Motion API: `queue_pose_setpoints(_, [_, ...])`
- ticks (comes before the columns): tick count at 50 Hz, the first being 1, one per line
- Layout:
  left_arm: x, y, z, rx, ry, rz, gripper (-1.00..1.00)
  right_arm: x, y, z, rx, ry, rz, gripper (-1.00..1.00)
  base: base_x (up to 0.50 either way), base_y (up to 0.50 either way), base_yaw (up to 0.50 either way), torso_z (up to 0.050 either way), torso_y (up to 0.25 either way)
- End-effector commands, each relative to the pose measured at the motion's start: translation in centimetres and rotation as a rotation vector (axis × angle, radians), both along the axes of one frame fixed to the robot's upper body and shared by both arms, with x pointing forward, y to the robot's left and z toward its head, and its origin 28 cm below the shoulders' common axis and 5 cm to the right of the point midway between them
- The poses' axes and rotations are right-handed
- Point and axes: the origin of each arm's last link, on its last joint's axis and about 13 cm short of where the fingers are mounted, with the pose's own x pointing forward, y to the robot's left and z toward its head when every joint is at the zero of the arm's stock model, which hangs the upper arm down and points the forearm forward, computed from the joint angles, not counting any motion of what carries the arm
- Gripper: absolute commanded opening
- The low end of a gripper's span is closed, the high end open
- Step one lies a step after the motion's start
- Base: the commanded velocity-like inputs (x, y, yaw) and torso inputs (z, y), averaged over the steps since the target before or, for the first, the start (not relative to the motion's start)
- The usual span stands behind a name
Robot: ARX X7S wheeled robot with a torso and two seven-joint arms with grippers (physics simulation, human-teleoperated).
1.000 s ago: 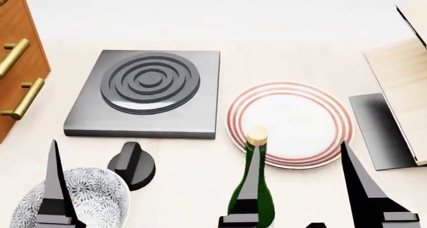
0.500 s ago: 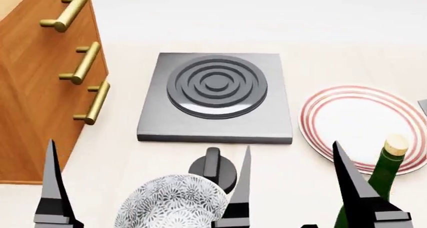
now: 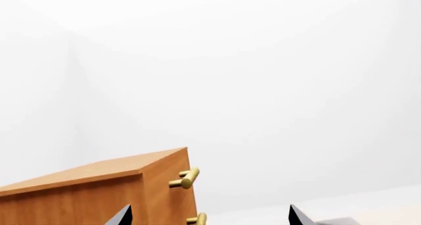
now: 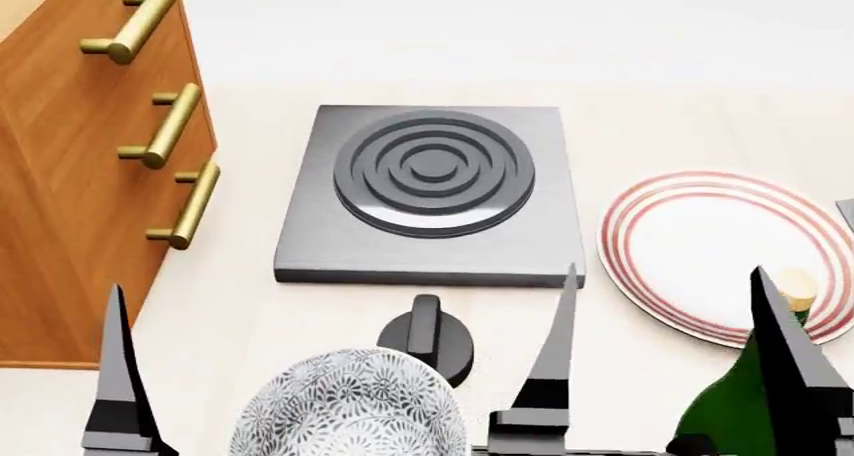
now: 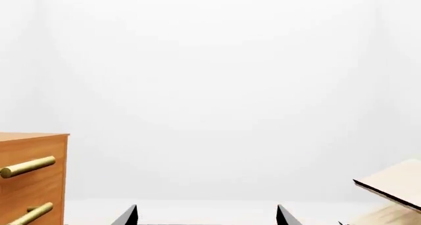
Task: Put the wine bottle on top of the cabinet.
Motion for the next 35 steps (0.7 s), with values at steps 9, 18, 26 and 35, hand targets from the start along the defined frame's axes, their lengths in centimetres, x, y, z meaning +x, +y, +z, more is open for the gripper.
queue_pose_setpoints(9, [-0.2,0.0,0.4,-0.02,-0.024,-0.047,1.0,3.1,-4.0,3.5,-0.069,-0.031,-0.216,1.0,0.0,0.0,0.0,0.0,0.0])
queue_pose_setpoints(18, [-0.3,0.0,0.5,-0.02,-0.026,-0.048,1.0,5.4,-4.5,1.6,-0.096,0.062,-0.237,1.0,0.0,0.0,0.0,0.0,0.0])
queue_pose_setpoints(26, [-0.6,-0.1,1.1,-0.02,-0.042,-0.052,1.0,7.2,-5.1,-0.9,-0.004,0.154,-0.247,1.0,0.0,0.0,0.0,0.0,0.0])
queue_pose_setpoints(35, [-0.6,0.1,1.2,-0.024,-0.042,-0.046,1.0,8.5,-5.7,-1.5,0.015,0.172,-0.265,1.0,0.0,0.0,0.0,0.0,0.0])
